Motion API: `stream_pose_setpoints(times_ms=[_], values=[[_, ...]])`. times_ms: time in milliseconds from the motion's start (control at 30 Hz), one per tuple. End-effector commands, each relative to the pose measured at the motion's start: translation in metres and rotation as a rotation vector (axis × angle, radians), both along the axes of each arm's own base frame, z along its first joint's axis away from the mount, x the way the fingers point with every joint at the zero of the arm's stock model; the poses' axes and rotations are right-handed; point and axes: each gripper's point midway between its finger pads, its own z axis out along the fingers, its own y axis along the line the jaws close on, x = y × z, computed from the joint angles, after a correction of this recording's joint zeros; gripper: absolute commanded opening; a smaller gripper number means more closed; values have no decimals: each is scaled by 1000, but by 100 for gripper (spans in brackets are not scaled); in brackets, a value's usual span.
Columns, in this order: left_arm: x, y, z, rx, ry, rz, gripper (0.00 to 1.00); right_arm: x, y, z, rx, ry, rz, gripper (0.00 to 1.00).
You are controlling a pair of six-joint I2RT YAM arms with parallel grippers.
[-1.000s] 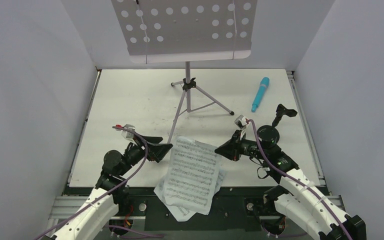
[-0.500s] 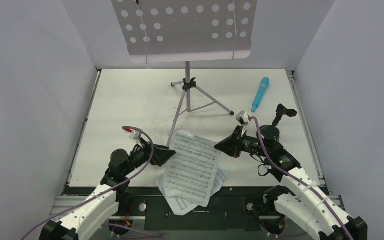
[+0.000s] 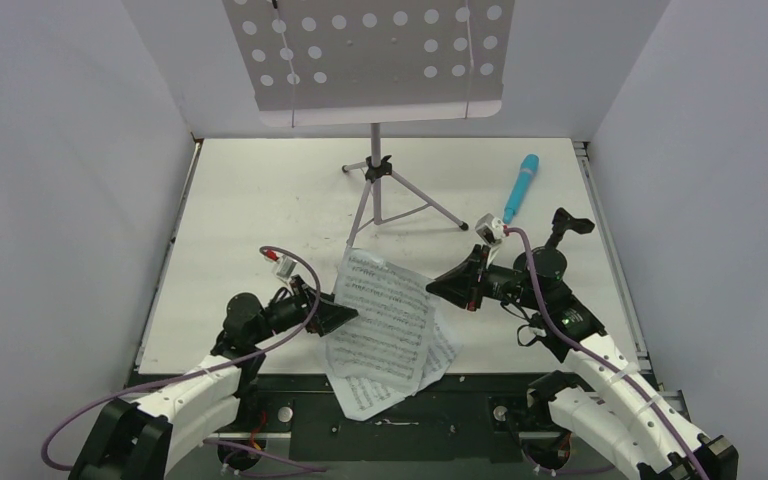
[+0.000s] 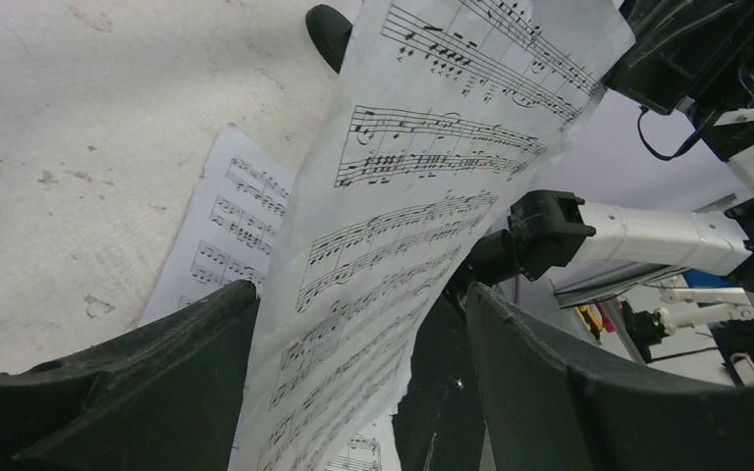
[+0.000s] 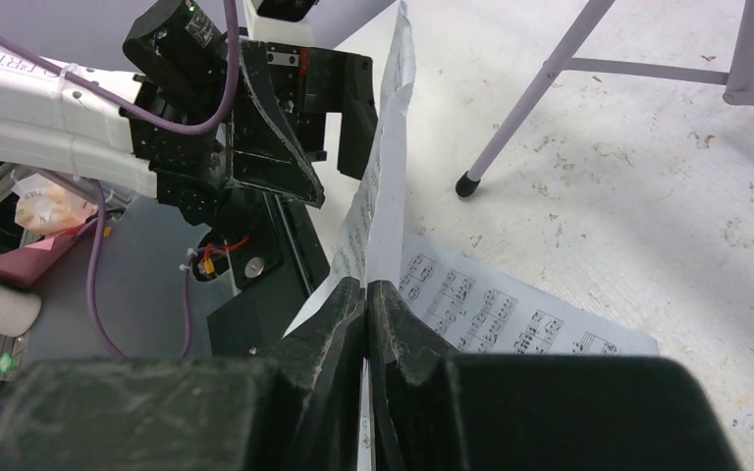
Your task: Set up the instrument practice props
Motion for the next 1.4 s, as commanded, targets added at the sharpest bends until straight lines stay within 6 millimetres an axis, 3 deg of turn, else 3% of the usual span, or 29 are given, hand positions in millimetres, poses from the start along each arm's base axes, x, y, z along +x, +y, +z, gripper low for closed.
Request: stream_pose_setpoints(times_ms=[0, 300, 500, 700, 800, 1000, 1133, 1367], values=[[-9, -11, 44, -87, -136, -102, 72, -2, 5, 33, 56, -101, 36, 5], [-27, -21, 58, -114, -199, -181, 44, 2, 6, 30, 55, -100, 27, 5], [-25, -24, 55, -83, -199, -174, 28, 3, 7, 30, 56, -102, 27, 5], [-21, -22, 54, -78, -199, -143, 5, 7, 5, 23, 38, -94, -1, 8], [-19, -20, 52, -75, -200, -122, 0, 10, 3, 18, 26, -88, -21, 13], [-19, -16, 57, -87, -216, -94, 0, 20, -4, 0, -22, -63, -96, 23], [-18, -12, 69, -109, -249, -58, 0, 19, -3, -13, -28, -36, -92, 38], [-20, -4, 93, -161, -309, -10, 0, 12, -1, -26, -6, -11, -65, 77]])
